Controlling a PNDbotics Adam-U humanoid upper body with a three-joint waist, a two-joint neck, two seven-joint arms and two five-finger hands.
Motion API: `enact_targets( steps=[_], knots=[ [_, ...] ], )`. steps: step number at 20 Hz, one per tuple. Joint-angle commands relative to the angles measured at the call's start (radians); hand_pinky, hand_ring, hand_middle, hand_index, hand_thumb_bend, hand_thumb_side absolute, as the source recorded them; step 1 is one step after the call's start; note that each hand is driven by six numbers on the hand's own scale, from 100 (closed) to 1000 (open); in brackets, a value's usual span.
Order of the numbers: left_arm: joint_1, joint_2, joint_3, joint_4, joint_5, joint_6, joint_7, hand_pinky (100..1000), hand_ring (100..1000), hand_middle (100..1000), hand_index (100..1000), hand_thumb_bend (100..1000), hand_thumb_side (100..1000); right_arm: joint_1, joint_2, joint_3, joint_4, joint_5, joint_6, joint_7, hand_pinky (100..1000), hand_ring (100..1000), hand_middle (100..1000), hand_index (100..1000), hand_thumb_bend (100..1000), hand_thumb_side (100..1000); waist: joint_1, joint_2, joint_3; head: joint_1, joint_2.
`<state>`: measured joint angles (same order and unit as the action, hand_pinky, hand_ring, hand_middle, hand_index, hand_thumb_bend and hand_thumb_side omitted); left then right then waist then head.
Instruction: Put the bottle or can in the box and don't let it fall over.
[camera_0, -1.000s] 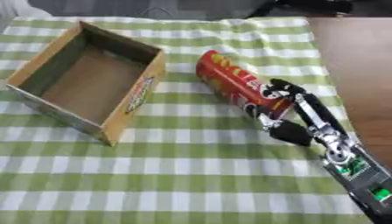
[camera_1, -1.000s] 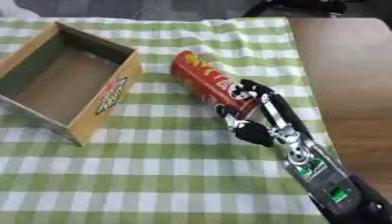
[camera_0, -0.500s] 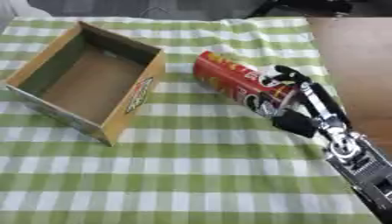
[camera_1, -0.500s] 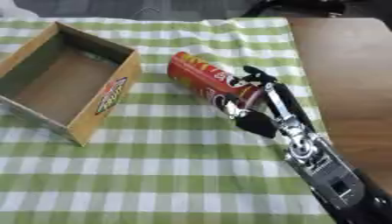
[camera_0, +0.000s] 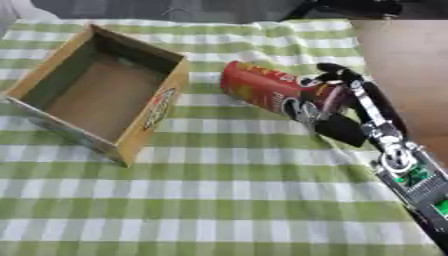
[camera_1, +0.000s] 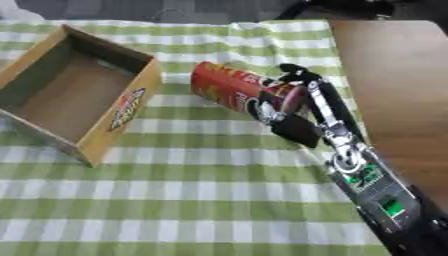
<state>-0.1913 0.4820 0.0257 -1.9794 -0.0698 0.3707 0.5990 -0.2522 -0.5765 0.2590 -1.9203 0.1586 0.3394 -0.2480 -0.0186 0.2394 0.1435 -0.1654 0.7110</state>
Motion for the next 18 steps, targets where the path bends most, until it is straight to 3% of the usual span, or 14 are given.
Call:
enact_targets(
  steps=[1, 6, 12, 18],
  knots=[
    [-0.005, 0.013, 0.013, -0.021, -0.001, -0.001, 0.001, 509, 499, 593, 694, 153, 671, -0.014, -0.025, -0.012, -0.027, -0.009, -0.004, -0.017, 100, 498, 406, 713, 100, 100, 0.003, -0.016, 0.001, 0.0, -0.006],
    [-0.007, 0.014, 0.014, -0.021, 0.0, -0.002, 0.001, 513, 499, 593, 694, 150, 669, -0.017, -0.027, -0.011, -0.026, -0.015, -0.014, -0.028, 100, 461, 318, 603, 102, 100, 0.003, -0.016, 0.003, 0.001, -0.006],
    [-0.007, 0.013, 0.014, -0.021, 0.0, -0.003, -0.001, 516, 499, 593, 694, 151, 669, -0.029, -0.022, -0.015, -0.029, -0.037, -0.057, -0.083, 100, 397, 175, 413, 200, 100, 0.004, -0.017, 0.004, 0.0, -0.008],
    [-0.007, 0.013, 0.015, -0.021, 0.001, -0.004, -0.002, 518, 500, 593, 694, 155, 670, -0.039, -0.014, -0.013, -0.022, -0.059, -0.122, -0.184, 100, 385, 162, 389, 170, 100, 0.004, -0.017, 0.005, -0.001, -0.008]
  ],
)
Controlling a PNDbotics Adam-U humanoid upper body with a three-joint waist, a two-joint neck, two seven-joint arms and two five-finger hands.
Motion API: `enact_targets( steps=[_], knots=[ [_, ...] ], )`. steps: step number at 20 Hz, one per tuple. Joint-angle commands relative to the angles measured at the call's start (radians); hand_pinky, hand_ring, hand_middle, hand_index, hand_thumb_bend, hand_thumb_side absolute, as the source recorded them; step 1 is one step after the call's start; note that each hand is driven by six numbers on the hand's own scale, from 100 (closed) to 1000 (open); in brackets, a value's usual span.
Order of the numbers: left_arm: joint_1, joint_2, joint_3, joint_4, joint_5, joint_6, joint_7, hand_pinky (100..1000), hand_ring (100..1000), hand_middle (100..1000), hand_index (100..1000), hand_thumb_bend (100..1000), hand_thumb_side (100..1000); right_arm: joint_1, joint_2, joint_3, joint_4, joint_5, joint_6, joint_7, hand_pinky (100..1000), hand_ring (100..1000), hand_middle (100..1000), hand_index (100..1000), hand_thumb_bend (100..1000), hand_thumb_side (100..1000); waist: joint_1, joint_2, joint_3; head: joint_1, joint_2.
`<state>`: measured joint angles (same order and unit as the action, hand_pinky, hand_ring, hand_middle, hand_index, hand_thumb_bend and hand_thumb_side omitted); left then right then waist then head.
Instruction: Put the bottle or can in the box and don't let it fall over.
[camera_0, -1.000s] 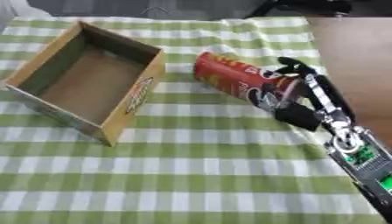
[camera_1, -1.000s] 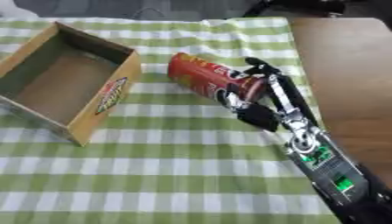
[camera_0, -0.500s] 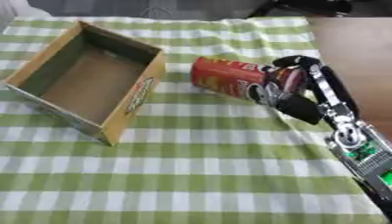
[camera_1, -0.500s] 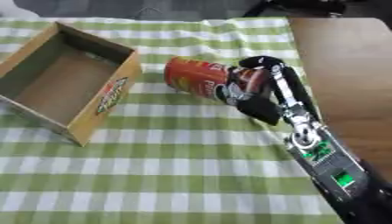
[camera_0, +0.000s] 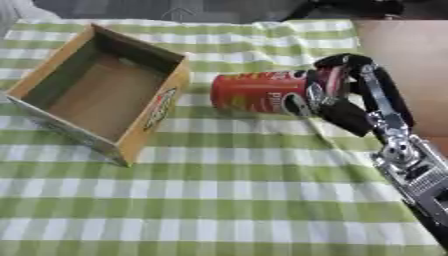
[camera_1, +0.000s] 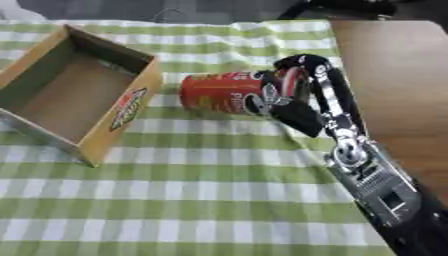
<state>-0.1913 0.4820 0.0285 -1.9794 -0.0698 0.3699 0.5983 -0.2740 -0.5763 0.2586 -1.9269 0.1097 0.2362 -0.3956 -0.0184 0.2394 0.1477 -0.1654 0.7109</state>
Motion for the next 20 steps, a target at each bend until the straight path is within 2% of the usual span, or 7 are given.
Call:
enact_targets(
  steps=[1, 7, 14, 20],
  knots=[
    [-0.007, 0.013, 0.011, -0.021, 0.001, -0.002, -0.002, 518, 500, 593, 694, 155, 669, -0.018, -0.014, -0.012, -0.013, -0.014, -0.023, -0.049, 100, 385, 162, 390, 166, 100, 0.004, -0.017, 0.0, 0.0, -0.008],
    [-0.007, 0.013, 0.012, -0.021, 0.0, -0.002, -0.004, 518, 499, 593, 693, 157, 665, -0.03, -0.006, -0.012, -0.017, -0.042, -0.054, -0.121, 100, 381, 158, 387, 100, 100, 0.005, -0.018, -0.001, -0.001, -0.01],
    [-0.006, 0.013, 0.012, -0.021, 0.0, -0.001, -0.005, 519, 499, 593, 693, 158, 662, -0.063, 0.009, -0.005, -0.038, -0.083, -0.102, -0.224, 100, 371, 150, 380, 100, 100, 0.006, -0.019, 0.0, -0.001, -0.01],
    [-0.005, 0.013, 0.013, -0.021, -0.003, -0.002, -0.006, 519, 499, 593, 693, 160, 657, -0.116, 0.025, 0.003, -0.054, -0.107, -0.103, -0.25, 100, 366, 147, 375, 100, 100, 0.006, -0.022, 0.002, -0.002, -0.008]
  ],
)
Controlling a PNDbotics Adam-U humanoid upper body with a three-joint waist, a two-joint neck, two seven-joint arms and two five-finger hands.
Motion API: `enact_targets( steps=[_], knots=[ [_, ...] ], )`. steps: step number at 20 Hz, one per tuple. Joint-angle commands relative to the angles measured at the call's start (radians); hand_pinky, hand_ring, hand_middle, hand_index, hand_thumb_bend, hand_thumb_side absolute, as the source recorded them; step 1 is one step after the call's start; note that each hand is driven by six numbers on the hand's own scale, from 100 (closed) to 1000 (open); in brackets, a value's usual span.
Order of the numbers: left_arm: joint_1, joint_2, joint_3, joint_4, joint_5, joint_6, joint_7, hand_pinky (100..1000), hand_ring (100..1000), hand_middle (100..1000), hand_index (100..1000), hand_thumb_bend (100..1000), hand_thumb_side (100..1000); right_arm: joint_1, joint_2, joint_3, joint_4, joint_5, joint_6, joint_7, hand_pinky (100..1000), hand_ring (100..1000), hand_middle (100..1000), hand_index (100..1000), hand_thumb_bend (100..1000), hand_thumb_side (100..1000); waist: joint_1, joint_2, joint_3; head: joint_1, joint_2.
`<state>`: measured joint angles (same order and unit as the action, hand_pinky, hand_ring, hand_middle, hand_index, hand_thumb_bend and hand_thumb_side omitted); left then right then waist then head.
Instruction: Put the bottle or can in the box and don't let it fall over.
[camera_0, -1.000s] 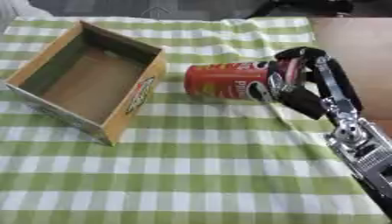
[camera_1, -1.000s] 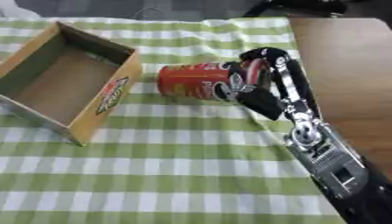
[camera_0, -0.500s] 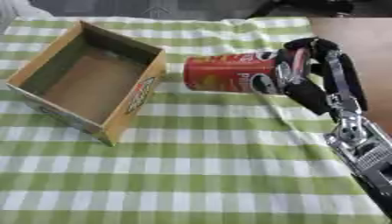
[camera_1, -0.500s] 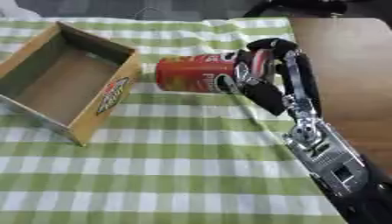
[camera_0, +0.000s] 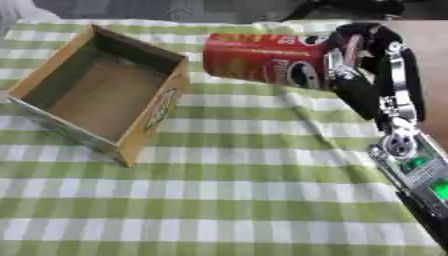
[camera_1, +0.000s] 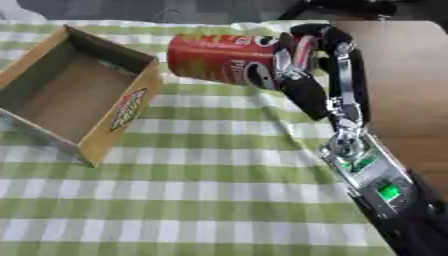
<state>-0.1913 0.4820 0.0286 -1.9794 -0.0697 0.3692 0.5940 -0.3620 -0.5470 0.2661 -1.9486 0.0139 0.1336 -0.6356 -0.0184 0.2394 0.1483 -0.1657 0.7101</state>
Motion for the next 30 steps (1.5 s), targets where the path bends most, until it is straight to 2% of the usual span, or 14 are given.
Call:
enact_targets(
  steps=[1, 7, 8, 9, 14, 22, 30],
  knots=[
    [-0.005, 0.014, 0.013, -0.021, -0.004, -0.002, -0.002, 519, 499, 593, 693, 161, 657, -0.041, -0.002, -0.004, -0.037, -0.014, 0.0, -0.01, 100, 364, 146, 374, 100, 100, 0.006, -0.023, 0.002, -0.002, -0.007],
    [-0.005, 0.015, 0.012, -0.021, -0.006, -0.003, -0.003, 520, 499, 593, 693, 161, 654, -0.146, 0.026, 0.017, -0.051, -0.036, 0.014, 0.021, 100, 360, 145, 368, 100, 100, 0.004, -0.028, 0.008, -0.007, -0.003],
    [-0.005, 0.015, 0.011, -0.021, -0.007, -0.003, -0.004, 521, 499, 593, 693, 162, 654, -0.167, 0.033, 0.024, -0.049, -0.038, 0.02, 0.031, 100, 360, 145, 368, 135, 100, 0.003, -0.029, 0.01, -0.008, -0.002],
    [-0.005, 0.016, 0.011, -0.021, -0.008, -0.003, -0.005, 521, 499, 593, 693, 162, 653, -0.187, 0.041, 0.032, -0.045, -0.04, 0.027, 0.042, 100, 360, 145, 368, 100, 100, 0.003, -0.029, 0.012, -0.01, -0.002],
    [-0.011, 0.016, 0.009, -0.021, -0.011, -0.006, -0.008, 521, 499, 593, 693, 164, 650, -0.286, 0.097, 0.074, 0.016, -0.034, 0.049, 0.073, 100, 360, 146, 368, 100, 100, 0.001, -0.032, 0.026, -0.02, -0.002],
    [-0.029, 0.015, 0.006, -0.021, -0.015, -0.012, -0.016, 523, 499, 593, 693, 166, 646, -0.436, 0.218, 0.146, 0.199, 0.005, 0.039, 0.096, 100, 365, 150, 375, 100, 100, 0.004, -0.03, 0.057, -0.044, -0.009],
    [-0.066, 0.017, 0.011, -0.021, -0.034, -0.031, -0.008, 528, 505, 597, 695, 188, 626, -0.504, 0.349, 0.21, 0.436, 0.064, -0.003, 0.076, 100, 378, 161, 393, 100, 100, 0.005, -0.02, 0.104, -0.08, -0.023]
  ],
)
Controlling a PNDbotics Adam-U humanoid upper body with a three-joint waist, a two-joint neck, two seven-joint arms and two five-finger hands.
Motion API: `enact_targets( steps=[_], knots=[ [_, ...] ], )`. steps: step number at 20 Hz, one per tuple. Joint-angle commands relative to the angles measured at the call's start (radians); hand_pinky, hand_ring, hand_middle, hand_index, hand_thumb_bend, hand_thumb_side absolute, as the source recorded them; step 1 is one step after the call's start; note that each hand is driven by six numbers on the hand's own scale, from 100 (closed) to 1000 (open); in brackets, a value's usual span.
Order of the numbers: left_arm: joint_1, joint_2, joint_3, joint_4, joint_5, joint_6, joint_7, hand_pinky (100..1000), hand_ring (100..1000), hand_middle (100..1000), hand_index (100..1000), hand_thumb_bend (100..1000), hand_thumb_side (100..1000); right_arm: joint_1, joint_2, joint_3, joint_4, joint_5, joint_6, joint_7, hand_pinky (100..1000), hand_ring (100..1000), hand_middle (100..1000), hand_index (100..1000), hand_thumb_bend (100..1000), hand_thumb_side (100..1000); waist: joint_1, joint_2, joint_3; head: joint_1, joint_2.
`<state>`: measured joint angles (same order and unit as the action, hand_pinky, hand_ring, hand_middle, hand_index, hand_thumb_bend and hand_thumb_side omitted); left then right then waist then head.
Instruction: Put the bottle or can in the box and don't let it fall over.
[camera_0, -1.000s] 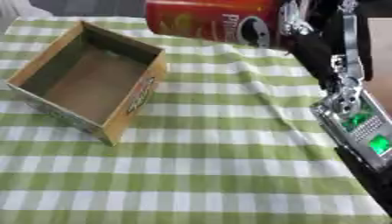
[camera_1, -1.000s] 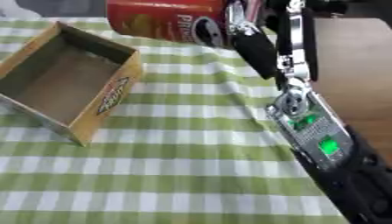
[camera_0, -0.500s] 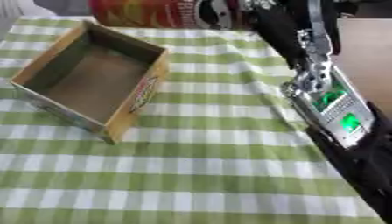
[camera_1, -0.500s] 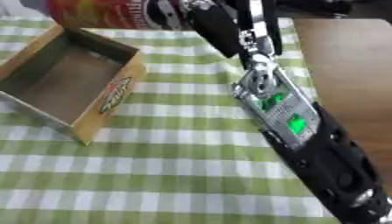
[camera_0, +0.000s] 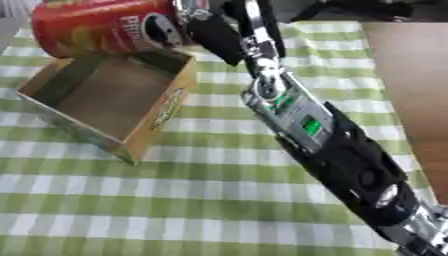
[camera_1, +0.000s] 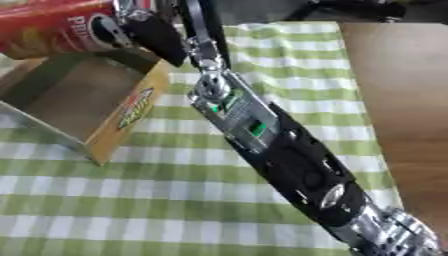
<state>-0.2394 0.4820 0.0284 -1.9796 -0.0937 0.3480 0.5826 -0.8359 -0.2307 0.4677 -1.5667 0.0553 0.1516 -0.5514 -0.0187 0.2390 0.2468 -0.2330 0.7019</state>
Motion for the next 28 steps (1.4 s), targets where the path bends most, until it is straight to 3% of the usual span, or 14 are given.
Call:
enact_targets(
  steps=[1, 4, 5, 6, 7, 8, 9, 11, 13, 18, 28],
  knots=[
    [-0.023, 0.017, 0.011, -0.02, -0.012, -0.013, 0.004, 529, 505, 597, 695, 189, 625, -0.038, 0.05, 0.015, 0.087, 0.033, -0.033, -0.012, 100, 382, 165, 398, 100, 100, 0.007, -0.017, 0.013, -0.017, -0.018],
    [-0.037, 0.011, 0.006, -0.02, -0.011, -0.018, 0.001, 529, 504, 596, 695, 189, 626, -0.058, 0.104, 0.027, 0.197, 0.061, -0.064, -0.026, 100, 415, 192, 433, 100, 100, 0.01, -0.011, 0.031, -0.031, -0.028],
    [-0.04, 0.009, 0.005, -0.02, -0.01, -0.018, -0.001, 529, 504, 596, 695, 189, 627, -0.062, 0.119, 0.03, 0.232, 0.066, -0.075, -0.031, 100, 459, 230, 479, 100, 100, 0.01, -0.01, 0.035, -0.034, -0.03],
    [-0.042, 0.008, 0.003, -0.02, -0.01, -0.019, -0.003, 529, 504, 596, 695, 189, 627, -0.061, 0.131, 0.036, 0.267, 0.065, -0.08, -0.022, 124, 573, 343, 572, 100, 100, 0.009, -0.009, 0.038, -0.037, -0.032],
    [-0.043, 0.008, 0.003, -0.02, -0.01, -0.019, -0.005, 529, 504, 596, 695, 190, 627, -0.059, 0.137, 0.046, 0.296, 0.063, -0.078, 0.009, 379, 798, 566, 750, 100, 100, 0.008, -0.008, 0.039, -0.037, -0.033],
    [-0.041, 0.008, 0.004, -0.02, -0.01, -0.018, -0.004, 529, 504, 596, 695, 190, 627, -0.056, 0.136, 0.058, 0.315, 0.071, -0.066, 0.068, 563, 936, 746, 857, 100, 162, 0.007, -0.009, 0.038, -0.035, -0.033],
    [-0.038, 0.009, 0.006, -0.02, -0.011, -0.017, -0.003, 529, 504, 596, 694, 190, 627, -0.053, 0.131, 0.063, 0.322, 0.092, -0.054, 0.133, 748, 1000, 890, 970, 100, 609, 0.006, -0.01, 0.036, -0.033, -0.031],
    [-0.032, 0.008, 0.009, -0.02, -0.01, -0.014, 0.001, 528, 503, 596, 694, 191, 629, -0.043, 0.12, 0.055, 0.316, 0.156, -0.032, 0.249, 847, 1000, 1000, 1000, 100, 726, 0.005, -0.012, 0.03, -0.027, -0.028],
    [-0.026, 0.007, 0.009, -0.02, -0.008, -0.012, 0.002, 528, 503, 596, 694, 191, 630, -0.037, 0.111, 0.035, 0.293, 0.208, -0.013, 0.311, 852, 1000, 1000, 1000, 100, 728, 0.005, -0.014, 0.023, -0.022, -0.024],
    [-0.021, 0.007, 0.01, -0.02, -0.007, -0.009, 0.001, 529, 503, 596, 695, 191, 630, -0.049, 0.088, 0.013, 0.206, 0.234, 0.019, 0.341, 873, 1000, 1000, 1000, 100, 708, 0.01, -0.018, 0.014, -0.018, -0.02],
    [-0.012, 0.008, 0.012, -0.02, -0.01, -0.007, 0.0, 530, 503, 596, 695, 192, 627, -0.081, 0.039, -0.035, 0.129, 0.323, 0.123, 0.314, 895, 1000, 1000, 1000, 100, 699, 0.016, -0.03, 0.003, -0.009, -0.013]
  ],
)
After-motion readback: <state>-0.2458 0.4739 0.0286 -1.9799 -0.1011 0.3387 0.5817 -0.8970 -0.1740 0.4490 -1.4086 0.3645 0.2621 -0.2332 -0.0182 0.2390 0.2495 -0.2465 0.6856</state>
